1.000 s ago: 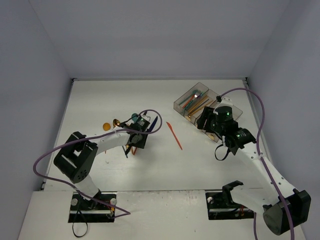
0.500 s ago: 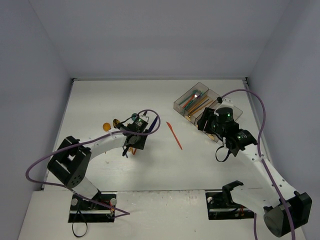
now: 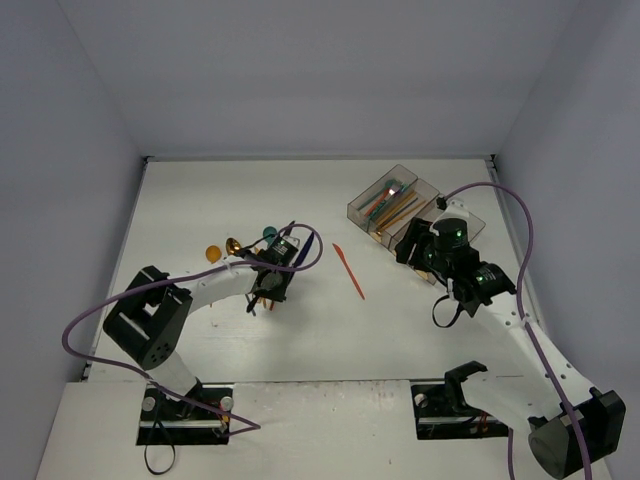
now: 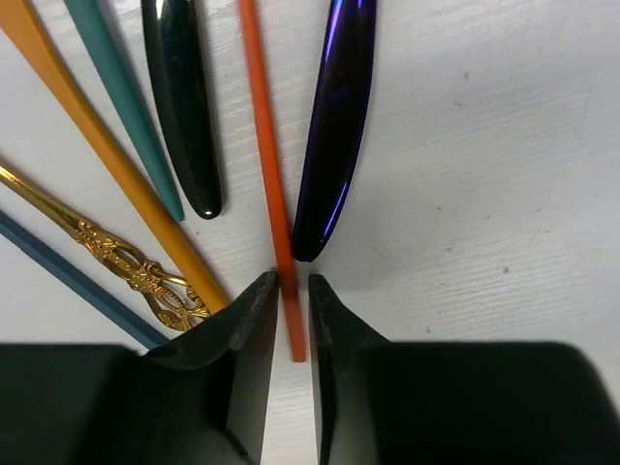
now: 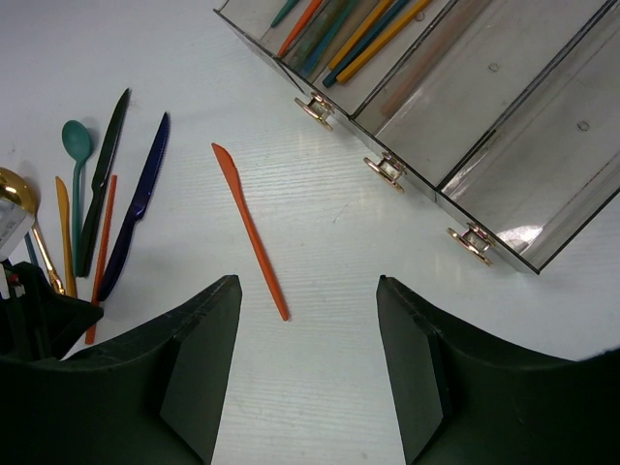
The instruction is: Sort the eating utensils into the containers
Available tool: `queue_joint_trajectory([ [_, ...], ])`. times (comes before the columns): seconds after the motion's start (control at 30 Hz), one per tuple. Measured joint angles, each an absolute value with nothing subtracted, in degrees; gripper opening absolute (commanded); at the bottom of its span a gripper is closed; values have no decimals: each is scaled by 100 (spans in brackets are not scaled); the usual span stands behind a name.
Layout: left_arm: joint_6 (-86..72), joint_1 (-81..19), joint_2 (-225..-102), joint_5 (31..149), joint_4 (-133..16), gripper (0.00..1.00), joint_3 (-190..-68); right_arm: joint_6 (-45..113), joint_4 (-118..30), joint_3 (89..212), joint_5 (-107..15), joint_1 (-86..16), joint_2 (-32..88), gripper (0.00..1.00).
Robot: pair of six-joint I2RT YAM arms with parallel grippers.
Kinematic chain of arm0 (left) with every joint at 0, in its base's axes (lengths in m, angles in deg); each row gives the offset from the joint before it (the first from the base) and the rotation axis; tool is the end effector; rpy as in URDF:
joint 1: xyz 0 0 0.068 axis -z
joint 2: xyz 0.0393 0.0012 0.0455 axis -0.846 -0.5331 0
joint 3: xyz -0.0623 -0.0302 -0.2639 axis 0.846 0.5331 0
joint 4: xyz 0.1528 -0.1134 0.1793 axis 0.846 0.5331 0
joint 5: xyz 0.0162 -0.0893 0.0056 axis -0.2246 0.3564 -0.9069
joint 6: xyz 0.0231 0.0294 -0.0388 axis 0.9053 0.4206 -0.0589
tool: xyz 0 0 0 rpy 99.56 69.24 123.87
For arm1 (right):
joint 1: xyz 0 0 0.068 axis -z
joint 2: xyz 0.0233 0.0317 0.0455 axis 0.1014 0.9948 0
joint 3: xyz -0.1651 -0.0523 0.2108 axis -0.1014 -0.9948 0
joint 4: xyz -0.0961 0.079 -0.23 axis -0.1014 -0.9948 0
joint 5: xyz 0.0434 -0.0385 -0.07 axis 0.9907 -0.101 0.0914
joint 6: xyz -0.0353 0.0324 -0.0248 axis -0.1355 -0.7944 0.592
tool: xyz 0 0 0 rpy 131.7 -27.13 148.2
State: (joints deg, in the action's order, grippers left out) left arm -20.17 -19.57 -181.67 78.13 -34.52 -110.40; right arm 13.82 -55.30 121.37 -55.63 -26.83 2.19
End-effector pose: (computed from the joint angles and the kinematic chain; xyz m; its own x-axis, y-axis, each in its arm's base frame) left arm 0.2483 -0.1924 0.1703 -0.8744 0.1643 -0.4566 0.2541 0.9567 -0.1423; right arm 0.2086 0.0788 0.3128 -0.4449 0.3177 -0.8374 -0.1384 0.8993 0.4148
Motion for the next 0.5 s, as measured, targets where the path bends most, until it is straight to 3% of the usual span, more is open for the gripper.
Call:
queue_joint_trajectory([
  [0.13,-2096,-1957,-18169,7866,-3481,0,-11032,1379,-5534,12137,-5561,-2682,163,56],
  [0.5,-2271,-1957,-17834,7881,-3210,0,-10852,1386,-5549,12139,-5306,-2679,179,57],
])
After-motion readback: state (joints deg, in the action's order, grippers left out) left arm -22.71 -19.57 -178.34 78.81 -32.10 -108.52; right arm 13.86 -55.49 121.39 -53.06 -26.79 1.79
